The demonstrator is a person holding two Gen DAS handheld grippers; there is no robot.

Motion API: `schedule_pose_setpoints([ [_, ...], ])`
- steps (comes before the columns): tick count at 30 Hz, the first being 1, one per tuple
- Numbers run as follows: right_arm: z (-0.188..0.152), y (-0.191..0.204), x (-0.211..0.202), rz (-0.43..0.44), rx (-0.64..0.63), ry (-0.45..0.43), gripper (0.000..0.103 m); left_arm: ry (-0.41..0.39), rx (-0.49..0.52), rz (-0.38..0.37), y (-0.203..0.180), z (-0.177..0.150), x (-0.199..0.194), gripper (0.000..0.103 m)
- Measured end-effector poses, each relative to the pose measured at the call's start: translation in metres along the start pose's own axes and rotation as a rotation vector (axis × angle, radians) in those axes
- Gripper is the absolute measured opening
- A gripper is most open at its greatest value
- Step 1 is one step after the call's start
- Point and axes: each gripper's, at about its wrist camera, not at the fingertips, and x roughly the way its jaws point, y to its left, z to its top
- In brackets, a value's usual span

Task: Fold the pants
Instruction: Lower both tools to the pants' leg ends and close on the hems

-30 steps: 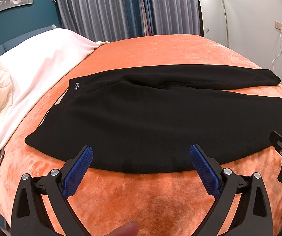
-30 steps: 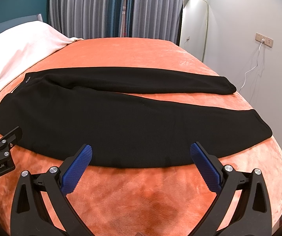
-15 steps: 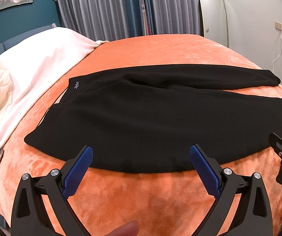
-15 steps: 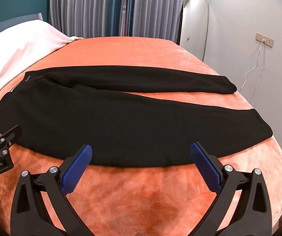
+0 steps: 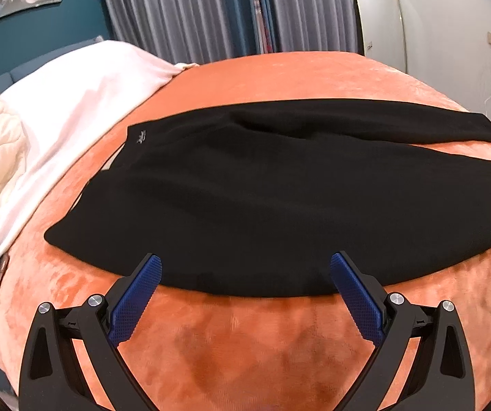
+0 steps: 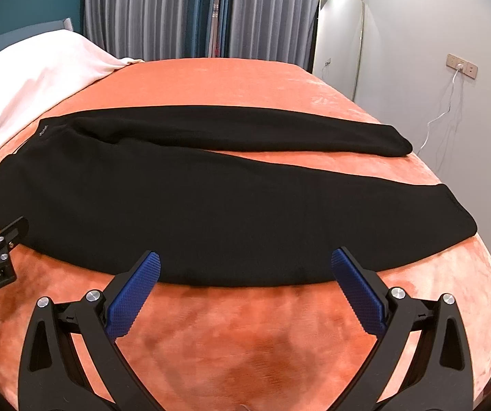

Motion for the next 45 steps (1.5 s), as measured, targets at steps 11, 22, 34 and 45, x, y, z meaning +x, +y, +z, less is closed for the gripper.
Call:
schedule_pose_setpoints([
  [11, -0.003, -0.023, -0.021, 0.017, 0.015, 0.002, 0.098, -0.082, -0.018, 0.033, -0.011, 0.006, -0.063, 0.097],
  [22, -0.013, -0.017, 0.016, 0.008, -0.022, 0.014, 0.098, -0.129, 0.067, 0.029, -0.021, 0.078, -0.046, 0.097],
  [34, -0.019, -0.014, 0.009, -0.029, -0.027, -0.014, 0.098, -0.114, 0.018, 0.035, 0.0, 0.037, -0.076, 0.097],
  [45, 0.037, -0.061, 0.015, -0.046, -0.009, -0.003, 0.098, -0.082, -0.028, 0.052, 0.061, 0.12, -0.024, 0.097],
])
